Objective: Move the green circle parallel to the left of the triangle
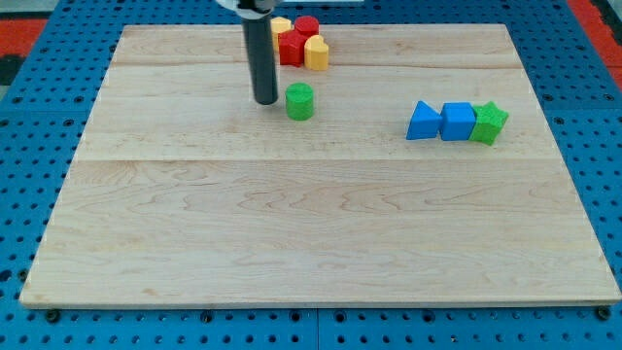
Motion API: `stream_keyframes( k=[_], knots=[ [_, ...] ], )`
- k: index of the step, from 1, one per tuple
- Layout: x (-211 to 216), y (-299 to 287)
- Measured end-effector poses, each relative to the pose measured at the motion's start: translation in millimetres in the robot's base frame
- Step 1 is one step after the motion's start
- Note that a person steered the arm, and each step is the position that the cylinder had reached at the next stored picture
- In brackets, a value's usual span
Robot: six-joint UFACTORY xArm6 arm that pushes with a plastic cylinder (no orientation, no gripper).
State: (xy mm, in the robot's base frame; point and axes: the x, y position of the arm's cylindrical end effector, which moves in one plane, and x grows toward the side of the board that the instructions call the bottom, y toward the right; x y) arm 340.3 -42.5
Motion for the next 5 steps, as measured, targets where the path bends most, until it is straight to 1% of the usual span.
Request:
stream_keyframes(
  k=[1, 2, 5],
  knots=[
    [2, 54],
    [10, 59],
    [16, 79]
  ],
)
